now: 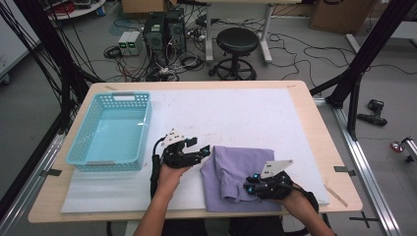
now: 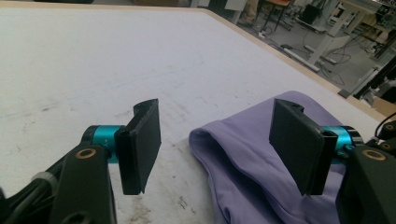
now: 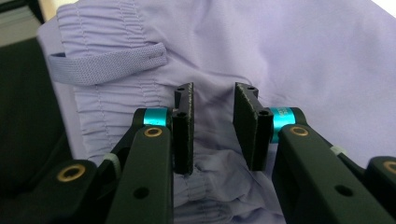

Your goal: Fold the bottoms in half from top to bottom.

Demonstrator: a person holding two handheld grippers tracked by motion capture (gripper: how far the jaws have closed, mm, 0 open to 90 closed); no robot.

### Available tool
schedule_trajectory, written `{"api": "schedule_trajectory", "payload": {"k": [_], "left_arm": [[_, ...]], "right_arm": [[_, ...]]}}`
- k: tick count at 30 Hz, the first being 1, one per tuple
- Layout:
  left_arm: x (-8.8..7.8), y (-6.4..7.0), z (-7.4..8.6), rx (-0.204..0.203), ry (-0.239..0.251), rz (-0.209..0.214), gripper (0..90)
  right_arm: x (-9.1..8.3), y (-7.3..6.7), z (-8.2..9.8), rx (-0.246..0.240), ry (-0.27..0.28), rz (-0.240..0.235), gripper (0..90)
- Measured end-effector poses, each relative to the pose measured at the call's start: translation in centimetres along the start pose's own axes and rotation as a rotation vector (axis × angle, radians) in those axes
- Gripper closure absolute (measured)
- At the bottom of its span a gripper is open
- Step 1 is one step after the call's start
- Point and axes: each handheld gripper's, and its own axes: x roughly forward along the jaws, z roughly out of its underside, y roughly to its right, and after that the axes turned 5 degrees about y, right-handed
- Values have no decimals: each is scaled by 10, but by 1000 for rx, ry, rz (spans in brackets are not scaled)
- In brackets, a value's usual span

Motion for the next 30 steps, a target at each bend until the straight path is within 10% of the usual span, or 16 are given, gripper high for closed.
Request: {"api": "schedule_trajectory", "payload": {"k": [10,13,17,21,30], "left_arm": [[10,8,6,18,-43,40,406],[15,11,5,19,-44,59,433],[24,15,5,28,-64,99,685],[43,22,5,60,-140,96,747],[71,25,14,107,-334,-57,818]], "right_arm": [[-17,-11,10,-10,-8,-82,701],[-25,-6,11,45,80,-84,662],[-38,9,12,143,163,63,639],[-46,21,17,200,194,170,621],[-55,26,22,215,207,216,619]]}}
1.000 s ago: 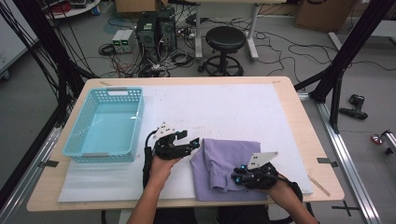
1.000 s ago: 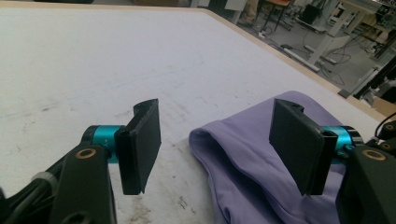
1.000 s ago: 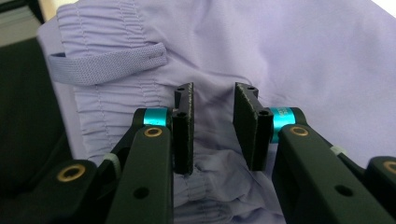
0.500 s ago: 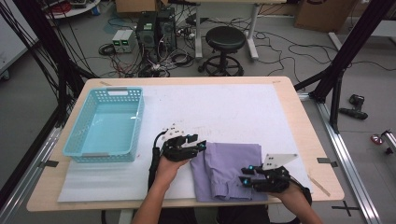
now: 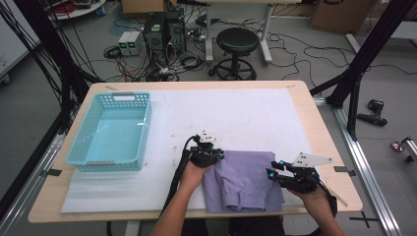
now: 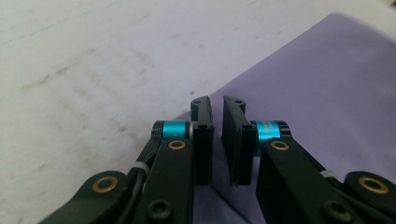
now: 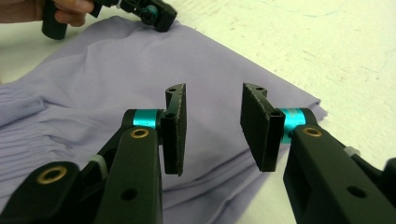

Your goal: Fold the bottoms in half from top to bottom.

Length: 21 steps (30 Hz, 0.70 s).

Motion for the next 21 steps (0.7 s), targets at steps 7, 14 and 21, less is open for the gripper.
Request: {"api": "schedule_trajectory", "payload": {"k": [7,14,21], "left_arm": [[-12,-4,-1,-20,54,-72,605],[-16,-15,4,-65,66,-70,512],[-12,-16,8,-51,15,-26,491]], "right_arm": [[-4,11,4,35,-23,107,617],[-4,34,-6,110,1,189,581],[45,44,-11,118,-135,189,499]]}}
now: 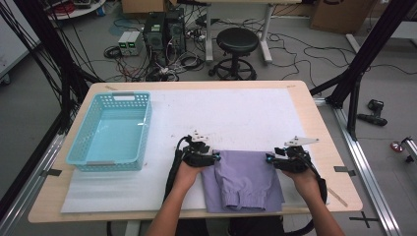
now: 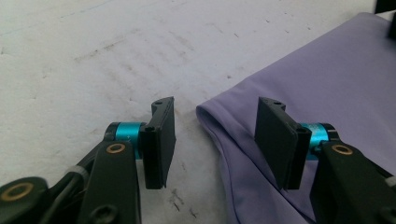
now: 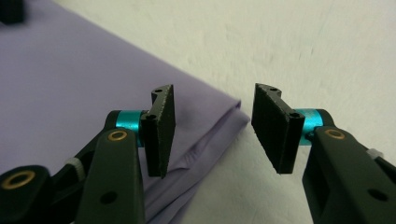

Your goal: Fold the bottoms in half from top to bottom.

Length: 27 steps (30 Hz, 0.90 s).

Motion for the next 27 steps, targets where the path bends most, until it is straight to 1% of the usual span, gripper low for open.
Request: {"api": "schedule_trajectory", "payload": {"k": [1,2,3,4,5,6,7,8,9,11,12,14,16,17,18,20,21,24,25,26,27], "left_arm": [[-1,0,1,0,-2,4,534],[-3,0,2,5,-10,30,636],[-3,0,4,19,-17,56,797],[-4,0,5,20,-12,71,864],[-4,0,6,18,-10,76,867],[-5,1,6,16,-9,77,871],[-5,1,6,17,-10,78,873],[-5,0,6,8,-7,80,874],[-7,-1,5,0,3,83,874],[-11,-4,2,-26,49,88,876],[-14,-6,-1,-35,73,93,876],[-18,-11,-8,-39,96,89,876],[-20,-18,-18,-33,113,85,875],[-21,-22,-24,-32,115,85,875],[-21,-25,-27,-33,129,81,875],[-20,-32,-35,-30,136,71,875],[-19,-35,-38,-28,141,61,875],[-18,-43,-47,-16,183,44,875],[-18,-43,-47,-16,183,44,875],[-17,-48,-52,-10,210,32,875],[-17,-50,-55,-12,217,26,875]], "right_arm": [[5,0,1,-1,-28,10,496],[8,1,3,1,-47,12,494],[8,1,6,7,-27,11,502],[8,1,8,13,-15,10,519],[6,1,10,12,-9,4,575],[5,1,11,14,-8,-9,670],[3,1,12,19,-8,-41,774],[2,0,12,11,-8,-54,831],[1,-1,11,-4,-12,-57,847],[0,-1,9,-14,-18,-65,861],[-1,-1,7,-25,-12,-67,862],[-3,-2,2,-26,6,-78,863],[-2,-2,-5,-24,16,-85,863],[-1,-1,-10,-25,19,-80,863],[2,0,-15,-22,30,-75,863],[5,1,-24,-14,41,-64,863],[8,2,-29,-17,48,-57,863],[17,6,-45,-16,57,-41,864],[17,6,-45,-16,57,-41,864],[23,9,-56,-19,62,-28,864],[25,10,-59,-14,65,-27,864]]}}
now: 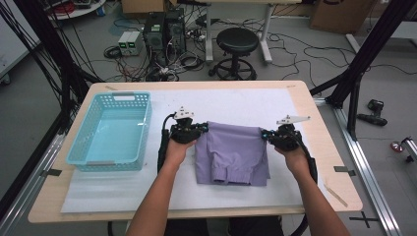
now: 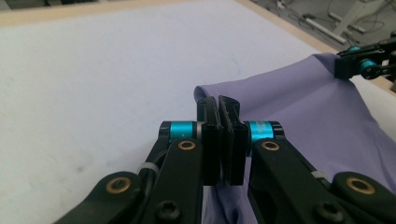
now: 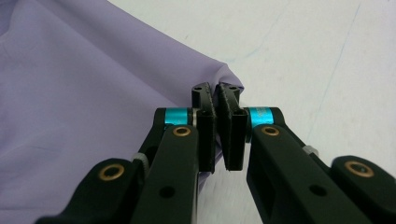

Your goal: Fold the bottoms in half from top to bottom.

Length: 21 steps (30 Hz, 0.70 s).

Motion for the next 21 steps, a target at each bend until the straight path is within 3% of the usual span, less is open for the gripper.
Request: {"api": "schedule_trajectory", "payload": {"k": [7,11,12,13,14,15,17,19,21], "left_arm": [[6,-9,-6,21,46,-39,875],[9,-11,-4,-1,51,-74,847],[9,-12,-3,-20,44,-78,751],[9,-13,-2,-47,39,-82,642],[7,-13,-1,-55,38,-77,591],[4,-12,0,-49,44,-78,602],[-2,-12,4,-51,68,-76,579],[-8,-13,6,-73,83,-60,511],[-17,-11,8,-66,118,-65,465]], "right_arm": [[16,8,-16,3,24,34,869],[23,8,-23,0,57,63,853],[25,9,-22,9,51,67,792],[29,10,-20,27,31,67,655],[32,12,-17,52,1,50,554],[33,13,-14,69,-19,49,543],[29,13,-6,77,26,53,515],[24,12,-3,83,35,50,491],[17,9,-1,73,49,43,482]]}}
